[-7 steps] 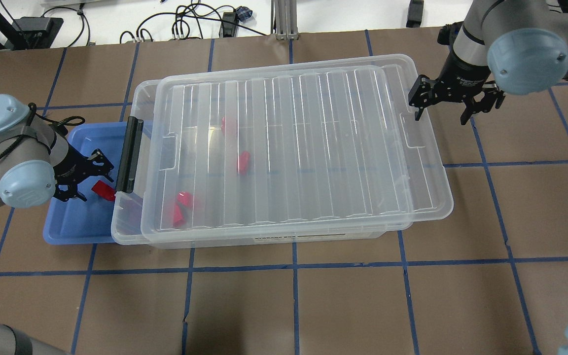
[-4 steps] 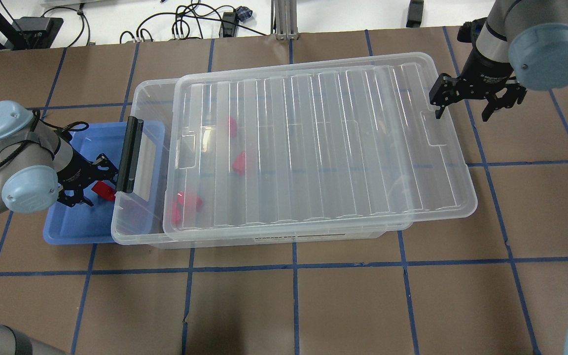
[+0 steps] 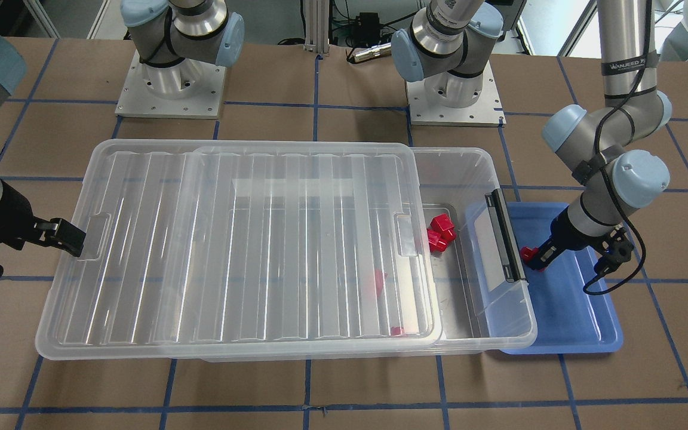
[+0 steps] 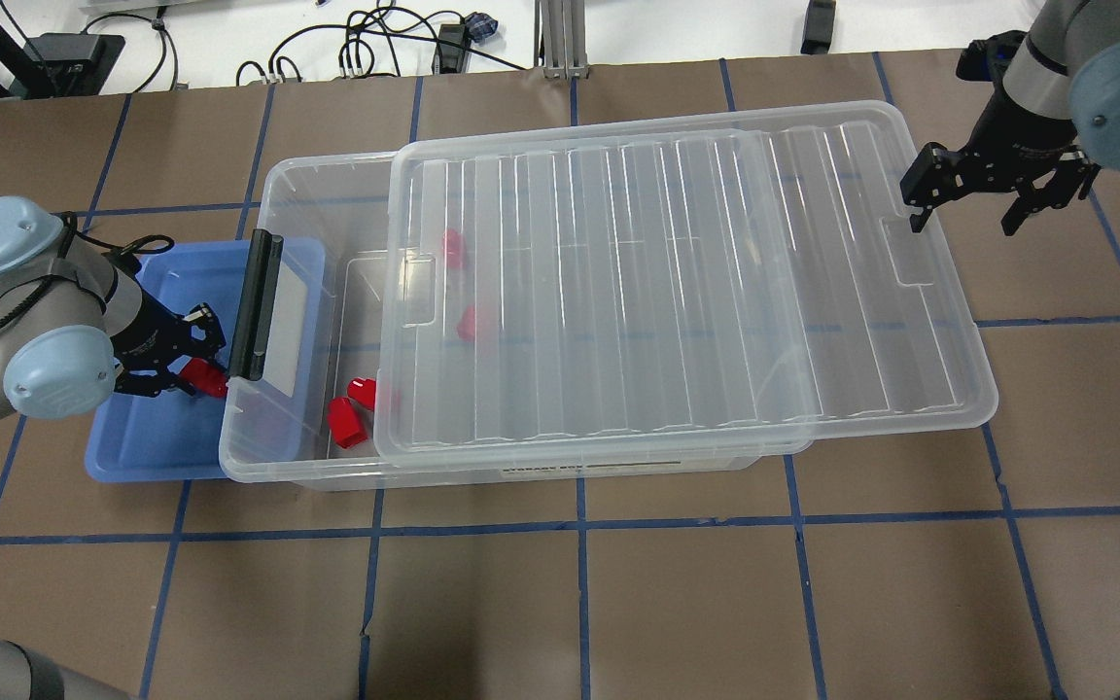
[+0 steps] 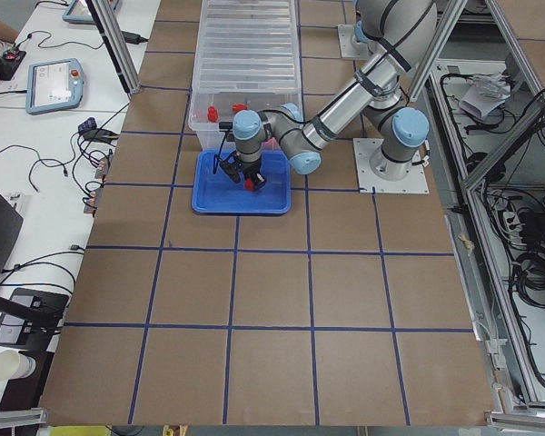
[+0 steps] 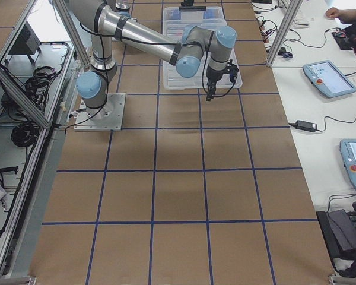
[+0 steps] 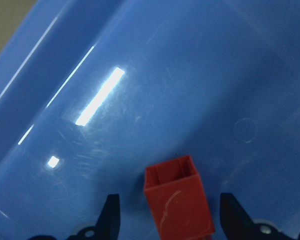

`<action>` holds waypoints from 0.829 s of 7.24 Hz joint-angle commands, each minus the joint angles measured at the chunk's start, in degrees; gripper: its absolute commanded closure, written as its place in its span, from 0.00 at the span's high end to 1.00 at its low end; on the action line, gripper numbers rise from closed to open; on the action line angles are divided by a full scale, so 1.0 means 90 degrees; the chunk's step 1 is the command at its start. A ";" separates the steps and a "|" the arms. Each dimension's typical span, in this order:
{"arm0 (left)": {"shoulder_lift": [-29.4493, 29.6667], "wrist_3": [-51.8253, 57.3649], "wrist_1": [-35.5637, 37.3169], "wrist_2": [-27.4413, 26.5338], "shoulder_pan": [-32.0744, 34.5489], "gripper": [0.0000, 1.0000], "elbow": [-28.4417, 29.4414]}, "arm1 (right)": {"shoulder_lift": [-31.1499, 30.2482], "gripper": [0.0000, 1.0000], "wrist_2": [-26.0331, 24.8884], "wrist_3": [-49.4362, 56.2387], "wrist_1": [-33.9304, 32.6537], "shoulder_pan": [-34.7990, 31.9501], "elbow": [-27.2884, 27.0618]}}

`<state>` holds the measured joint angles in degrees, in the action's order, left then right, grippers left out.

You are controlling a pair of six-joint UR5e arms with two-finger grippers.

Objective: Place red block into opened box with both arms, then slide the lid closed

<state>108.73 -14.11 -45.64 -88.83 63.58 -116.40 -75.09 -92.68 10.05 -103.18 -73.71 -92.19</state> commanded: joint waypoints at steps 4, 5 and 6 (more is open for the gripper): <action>-0.0732 0.0113 -0.3678 -0.0207 0.1095 0.12 0.2808 | 0.0023 1.00 -0.0161 0.0765 -0.0155 0.0339 0.0029; -0.0869 0.0161 -0.4288 -0.0401 0.1418 0.12 0.3310 | 0.0081 1.00 -0.0374 0.0893 -0.0263 0.0349 0.0058; -0.0996 0.0171 -0.4546 -0.0432 0.1837 0.12 0.3460 | 0.0091 1.00 -0.0511 0.0991 -0.0390 0.0349 0.0058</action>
<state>101.30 -12.73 -81.40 -91.81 75.70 -88.96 -74.53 -95.69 17.64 -105.35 -70.68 -91.73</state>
